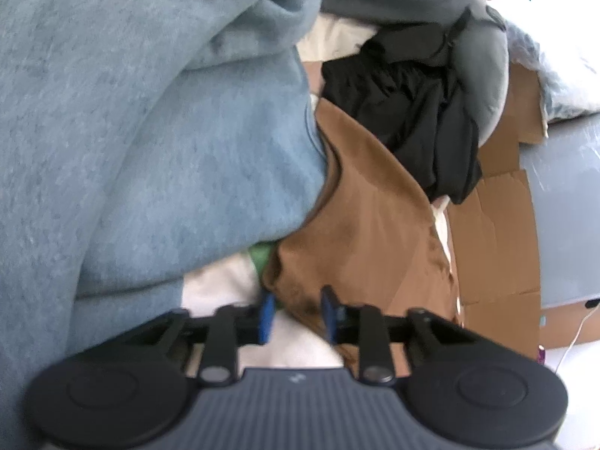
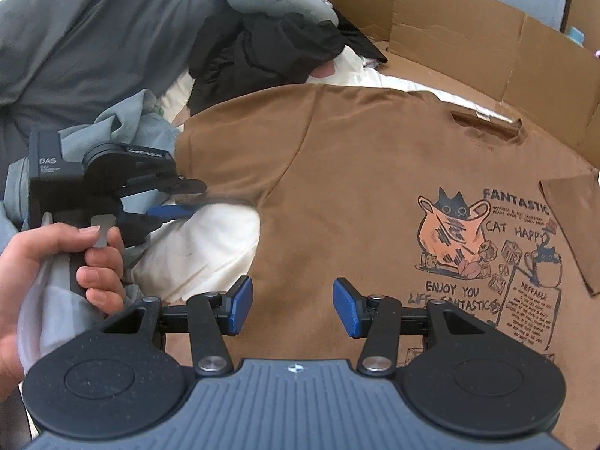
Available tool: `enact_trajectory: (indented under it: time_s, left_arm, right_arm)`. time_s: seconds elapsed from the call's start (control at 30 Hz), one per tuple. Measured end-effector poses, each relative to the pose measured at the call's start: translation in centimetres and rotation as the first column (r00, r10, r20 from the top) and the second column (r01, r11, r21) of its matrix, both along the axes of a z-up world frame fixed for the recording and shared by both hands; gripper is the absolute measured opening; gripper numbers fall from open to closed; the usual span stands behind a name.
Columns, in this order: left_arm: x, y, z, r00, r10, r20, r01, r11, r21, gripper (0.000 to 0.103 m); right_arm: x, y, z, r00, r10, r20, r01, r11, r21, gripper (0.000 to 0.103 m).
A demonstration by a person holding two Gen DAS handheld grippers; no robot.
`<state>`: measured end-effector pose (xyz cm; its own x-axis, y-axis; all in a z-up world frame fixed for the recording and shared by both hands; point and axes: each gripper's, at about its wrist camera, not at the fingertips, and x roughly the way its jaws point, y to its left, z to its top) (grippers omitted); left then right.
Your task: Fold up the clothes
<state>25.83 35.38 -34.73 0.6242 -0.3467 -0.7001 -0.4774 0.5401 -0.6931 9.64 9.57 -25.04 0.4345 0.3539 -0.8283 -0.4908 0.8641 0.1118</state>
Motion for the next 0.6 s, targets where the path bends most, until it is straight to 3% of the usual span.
enact_trajectory:
  time_s: [0.07, 0.13, 0.23, 0.6]
  left_arm:
    - [-0.2, 0.0, 0.2, 1.0, 0.011, 0.017, -0.011, 1.0, -0.004, 0.01]
    - [-0.3, -0.1, 0.7, 0.999, 0.001, 0.037, -0.002, 1.0, 0.027, 0.008]
    - [-0.4, -0.3, 1.3, 0.998, -0.019, 0.064, 0.015, 0.999, 0.049, 0.007]
    - [-0.1, -0.6, 2.2, 0.994, -0.051, 0.102, 0.043, 0.996, 0.081, 0.007]
  right_arm:
    - [0.7, 0.2, -0.3, 1.0, -0.015, -0.005, 0.015, 1.0, 0.011, 0.044]
    - [1.8, 0.4, -0.7, 0.998, -0.062, -0.023, 0.063, 0.998, 0.029, 0.017]
    - [3.7, 1.3, -2.0, 0.996, -0.077, -0.046, 0.079, 0.996, 0.046, 0.003]
    - [8.1, 5.1, -5.1, 0.993, -0.055, -0.107, 0.065, 0.994, 0.087, 0.002]
